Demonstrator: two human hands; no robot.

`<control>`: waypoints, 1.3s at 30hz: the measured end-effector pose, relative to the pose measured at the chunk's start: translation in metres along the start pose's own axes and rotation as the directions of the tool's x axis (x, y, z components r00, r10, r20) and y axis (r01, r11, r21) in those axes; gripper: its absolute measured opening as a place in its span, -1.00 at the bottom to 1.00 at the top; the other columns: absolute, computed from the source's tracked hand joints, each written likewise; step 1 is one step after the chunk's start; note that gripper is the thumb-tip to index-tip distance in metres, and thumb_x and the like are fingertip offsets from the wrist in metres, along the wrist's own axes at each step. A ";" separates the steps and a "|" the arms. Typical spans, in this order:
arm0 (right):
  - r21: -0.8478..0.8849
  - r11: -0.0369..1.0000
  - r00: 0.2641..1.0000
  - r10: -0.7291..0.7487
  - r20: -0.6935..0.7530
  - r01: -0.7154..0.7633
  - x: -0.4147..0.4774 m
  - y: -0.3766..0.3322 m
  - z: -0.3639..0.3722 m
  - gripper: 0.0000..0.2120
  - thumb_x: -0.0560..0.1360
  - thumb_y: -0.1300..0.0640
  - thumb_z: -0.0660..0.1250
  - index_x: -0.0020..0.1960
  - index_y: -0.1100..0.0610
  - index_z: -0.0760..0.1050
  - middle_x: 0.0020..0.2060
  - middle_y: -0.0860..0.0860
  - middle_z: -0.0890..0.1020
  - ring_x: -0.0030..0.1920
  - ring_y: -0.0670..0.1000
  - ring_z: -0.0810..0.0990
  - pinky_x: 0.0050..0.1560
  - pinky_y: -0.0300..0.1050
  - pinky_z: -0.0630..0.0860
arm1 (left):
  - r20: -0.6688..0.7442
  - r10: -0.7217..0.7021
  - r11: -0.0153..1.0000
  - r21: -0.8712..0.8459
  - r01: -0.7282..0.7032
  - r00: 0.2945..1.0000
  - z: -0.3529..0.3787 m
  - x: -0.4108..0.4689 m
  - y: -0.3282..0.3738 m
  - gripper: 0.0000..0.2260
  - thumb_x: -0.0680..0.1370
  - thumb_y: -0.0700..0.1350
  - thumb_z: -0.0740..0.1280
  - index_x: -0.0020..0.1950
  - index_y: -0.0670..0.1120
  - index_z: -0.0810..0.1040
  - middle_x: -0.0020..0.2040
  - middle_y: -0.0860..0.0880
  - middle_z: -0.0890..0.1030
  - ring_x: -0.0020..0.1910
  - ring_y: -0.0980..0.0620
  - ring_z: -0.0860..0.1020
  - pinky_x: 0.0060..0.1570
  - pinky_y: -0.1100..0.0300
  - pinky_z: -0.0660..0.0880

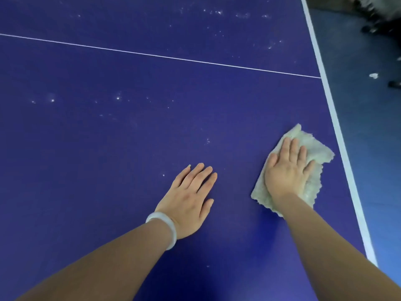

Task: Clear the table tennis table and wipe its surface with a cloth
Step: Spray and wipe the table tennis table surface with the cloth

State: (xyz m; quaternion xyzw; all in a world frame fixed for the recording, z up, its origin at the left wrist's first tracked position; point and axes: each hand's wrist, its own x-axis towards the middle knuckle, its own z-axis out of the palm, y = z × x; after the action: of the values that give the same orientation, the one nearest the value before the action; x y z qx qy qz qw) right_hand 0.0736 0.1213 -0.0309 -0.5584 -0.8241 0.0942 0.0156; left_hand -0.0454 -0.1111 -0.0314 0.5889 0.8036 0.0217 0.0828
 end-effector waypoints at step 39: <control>-0.005 0.999 0.999 -0.038 0.021 0.038 -0.181 -0.079 0.032 -0.41 0.61 -0.08 -0.22 0.62 0.04 -0.12 0.60 -0.03 -0.07 0.59 0.04 -0.14 0.56 0.16 -0.22 | -0.067 -0.286 0.957 0.031 0.289 0.956 0.000 -0.091 -0.102 -0.41 0.63 0.17 -0.07 0.57 -0.12 0.19 0.53 -0.17 0.27 0.54 -0.19 0.18 0.52 -0.16 0.09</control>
State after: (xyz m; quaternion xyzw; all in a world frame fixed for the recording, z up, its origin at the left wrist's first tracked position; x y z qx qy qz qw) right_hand 0.0648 -0.0787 -0.0342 -0.5418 -0.8348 0.0978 0.0072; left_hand -0.1151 -0.2284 -0.0347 0.4663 0.8832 0.0114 0.0483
